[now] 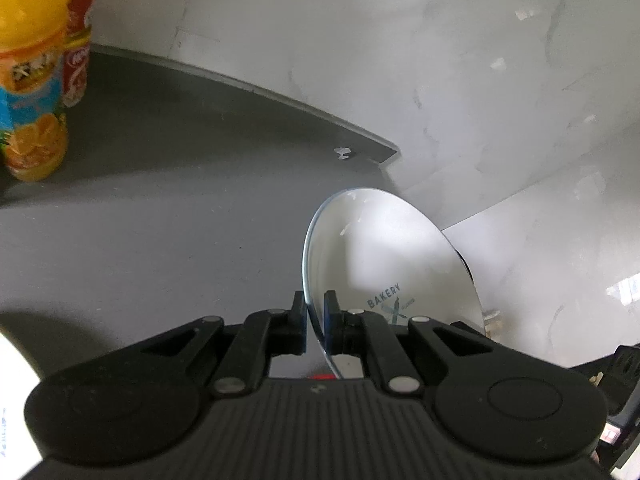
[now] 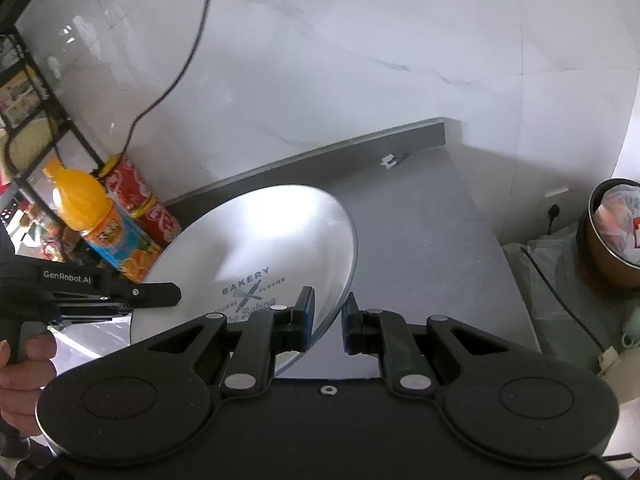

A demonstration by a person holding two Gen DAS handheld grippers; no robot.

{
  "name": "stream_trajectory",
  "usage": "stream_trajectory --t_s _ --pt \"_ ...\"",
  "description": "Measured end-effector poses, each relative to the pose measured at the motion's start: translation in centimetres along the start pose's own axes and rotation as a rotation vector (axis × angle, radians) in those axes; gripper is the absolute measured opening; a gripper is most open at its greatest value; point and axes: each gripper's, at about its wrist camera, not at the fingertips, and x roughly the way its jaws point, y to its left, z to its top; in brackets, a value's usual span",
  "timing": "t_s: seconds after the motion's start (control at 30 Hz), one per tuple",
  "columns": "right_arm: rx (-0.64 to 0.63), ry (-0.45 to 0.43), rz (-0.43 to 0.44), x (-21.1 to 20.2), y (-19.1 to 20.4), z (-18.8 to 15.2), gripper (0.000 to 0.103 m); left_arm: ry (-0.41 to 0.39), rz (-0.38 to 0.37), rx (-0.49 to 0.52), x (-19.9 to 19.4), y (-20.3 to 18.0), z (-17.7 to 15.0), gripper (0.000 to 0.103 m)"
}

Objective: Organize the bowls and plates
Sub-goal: 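Lift the 'BAKERY' plate with both tools and carry it over the plate stack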

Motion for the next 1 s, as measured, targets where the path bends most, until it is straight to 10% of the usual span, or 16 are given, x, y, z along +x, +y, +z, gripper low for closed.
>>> stream_trajectory --t_s 1.0 --pt "-0.058 0.067 0.104 0.4 14.9 -9.1 0.015 -0.042 0.084 -0.065 -12.7 14.2 -5.6 0.005"
